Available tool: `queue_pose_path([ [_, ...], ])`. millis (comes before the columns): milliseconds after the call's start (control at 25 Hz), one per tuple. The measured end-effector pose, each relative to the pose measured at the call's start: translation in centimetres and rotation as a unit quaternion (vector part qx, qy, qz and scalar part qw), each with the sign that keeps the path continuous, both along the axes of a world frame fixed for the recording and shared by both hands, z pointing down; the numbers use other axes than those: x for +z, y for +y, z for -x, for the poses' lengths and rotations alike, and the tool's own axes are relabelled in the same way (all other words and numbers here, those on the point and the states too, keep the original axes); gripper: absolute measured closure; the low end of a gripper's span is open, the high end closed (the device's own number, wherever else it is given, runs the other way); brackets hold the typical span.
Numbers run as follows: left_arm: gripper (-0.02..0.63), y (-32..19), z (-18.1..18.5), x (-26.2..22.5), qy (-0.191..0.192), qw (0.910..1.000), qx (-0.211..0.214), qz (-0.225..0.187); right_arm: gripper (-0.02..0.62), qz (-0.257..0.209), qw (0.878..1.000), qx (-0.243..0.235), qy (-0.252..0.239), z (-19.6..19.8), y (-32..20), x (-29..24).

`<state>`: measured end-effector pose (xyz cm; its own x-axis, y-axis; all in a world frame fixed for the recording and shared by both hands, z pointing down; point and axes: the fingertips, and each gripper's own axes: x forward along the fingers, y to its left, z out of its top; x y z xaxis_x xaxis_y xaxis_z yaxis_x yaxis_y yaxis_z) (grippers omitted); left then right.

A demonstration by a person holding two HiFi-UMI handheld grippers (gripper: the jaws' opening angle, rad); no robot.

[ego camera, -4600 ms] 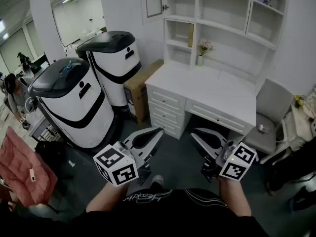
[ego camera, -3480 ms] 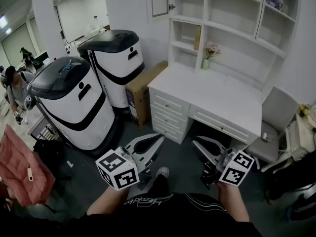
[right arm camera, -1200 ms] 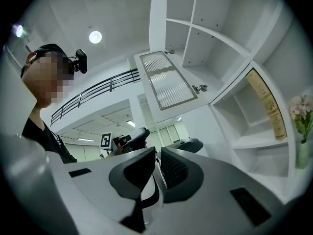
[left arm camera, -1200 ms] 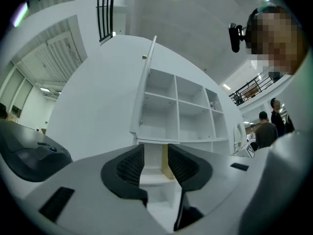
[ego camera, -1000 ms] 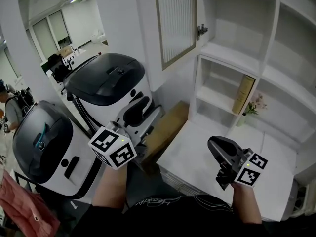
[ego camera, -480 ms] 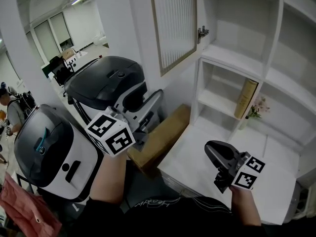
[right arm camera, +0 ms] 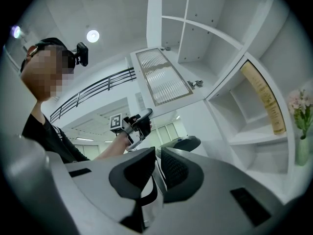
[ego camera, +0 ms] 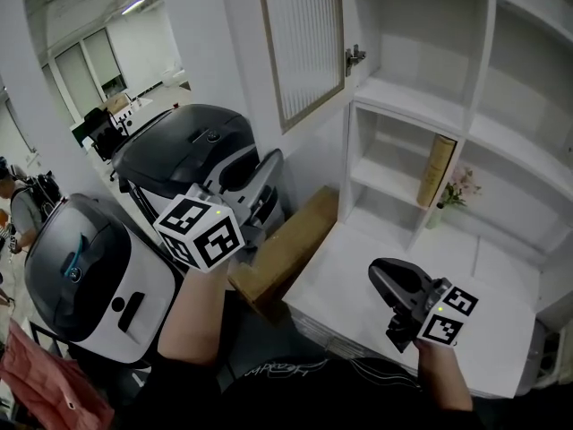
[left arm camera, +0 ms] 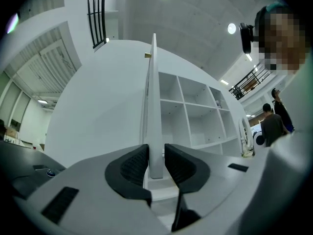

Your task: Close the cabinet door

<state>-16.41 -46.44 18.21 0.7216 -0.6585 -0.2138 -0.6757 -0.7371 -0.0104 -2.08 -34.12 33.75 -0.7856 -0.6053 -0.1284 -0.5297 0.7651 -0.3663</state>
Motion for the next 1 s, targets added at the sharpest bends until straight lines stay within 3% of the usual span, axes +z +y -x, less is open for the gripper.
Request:
queue_pose_path([
  [200, 0.518, 0.2, 0.2, 0.2, 0.018, 0.9997, -0.015, 0.011, 0.534, 0.002, 1.0, 0.006, 0.006, -0.3, 1.7, 0.1],
  [720, 0.526, 1.4, -1.2, 0.3, 0.015, 0.9975, -0.068, -0.005, 0.534, 0.027, 0.999, 0.027, 0.019, -1.6, 7.3, 2.2],
  [1000, 0.522, 3.2, -4.0, 0.5, 0.0, 0.9958, -0.092, -0.008, 0.534, 0.004, 0.999, 0.037, 0.006, -3.4, 9.1, 0.1],
])
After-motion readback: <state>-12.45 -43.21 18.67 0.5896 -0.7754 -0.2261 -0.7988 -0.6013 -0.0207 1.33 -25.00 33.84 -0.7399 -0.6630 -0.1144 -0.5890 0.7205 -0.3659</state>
